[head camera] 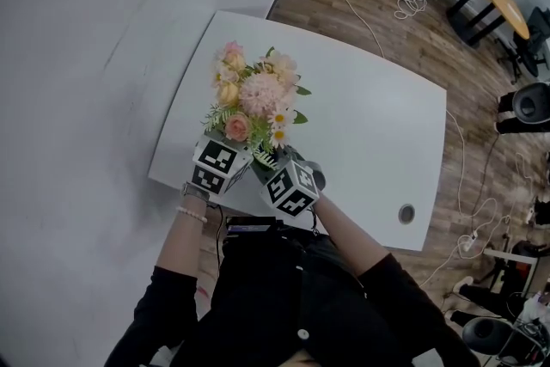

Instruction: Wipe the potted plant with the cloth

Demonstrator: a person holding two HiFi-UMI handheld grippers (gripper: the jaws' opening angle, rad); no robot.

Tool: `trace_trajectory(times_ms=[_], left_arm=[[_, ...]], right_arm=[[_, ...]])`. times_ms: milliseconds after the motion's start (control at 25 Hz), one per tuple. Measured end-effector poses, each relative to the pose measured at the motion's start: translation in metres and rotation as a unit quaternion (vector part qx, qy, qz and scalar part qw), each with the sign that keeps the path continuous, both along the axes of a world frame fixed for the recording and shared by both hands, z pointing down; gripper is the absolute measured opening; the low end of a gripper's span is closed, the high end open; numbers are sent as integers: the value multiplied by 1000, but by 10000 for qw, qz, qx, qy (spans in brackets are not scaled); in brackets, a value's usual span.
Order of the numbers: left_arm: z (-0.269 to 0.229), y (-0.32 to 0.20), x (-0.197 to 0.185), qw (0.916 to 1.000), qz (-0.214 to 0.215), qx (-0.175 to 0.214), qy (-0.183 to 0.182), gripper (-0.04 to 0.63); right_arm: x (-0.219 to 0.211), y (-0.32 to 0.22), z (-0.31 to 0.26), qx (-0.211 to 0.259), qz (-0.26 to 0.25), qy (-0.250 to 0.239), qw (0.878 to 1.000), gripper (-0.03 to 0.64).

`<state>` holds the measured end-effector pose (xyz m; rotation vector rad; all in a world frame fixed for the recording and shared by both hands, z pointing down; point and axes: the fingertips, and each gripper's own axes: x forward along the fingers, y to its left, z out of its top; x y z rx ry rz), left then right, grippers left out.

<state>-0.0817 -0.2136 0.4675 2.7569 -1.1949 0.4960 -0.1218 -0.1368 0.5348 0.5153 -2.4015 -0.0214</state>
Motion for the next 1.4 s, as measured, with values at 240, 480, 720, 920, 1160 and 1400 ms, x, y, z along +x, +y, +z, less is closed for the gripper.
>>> trace_trajectory(times_ms=[240, 480, 720, 920, 1160, 1400], left_arm=[[-2, 1, 2, 10000, -92, 33, 12, 242], [3, 1, 0, 9999, -101, 9, -15, 242], [5, 0, 0, 9999, -117, -9, 35, 244], [3, -2, 4, 9999, -112, 44, 81, 244], [0, -2, 7, 9998, -160, 131, -19, 242], [4, -5, 5, 9999, 11, 165, -20, 241]], right_arm=[[4, 11, 3, -199, 71, -80, 9997, 78], [25, 13, 5, -351, 430, -182, 9983, 78], [60, 17, 5, -602, 840, -374, 9939, 78], [107, -3, -7, -535, 1309, -427, 9890, 78], [145, -55, -48, 216, 1443, -387, 9885, 78], [141, -100, -68, 573, 859, -440, 9937, 78]])
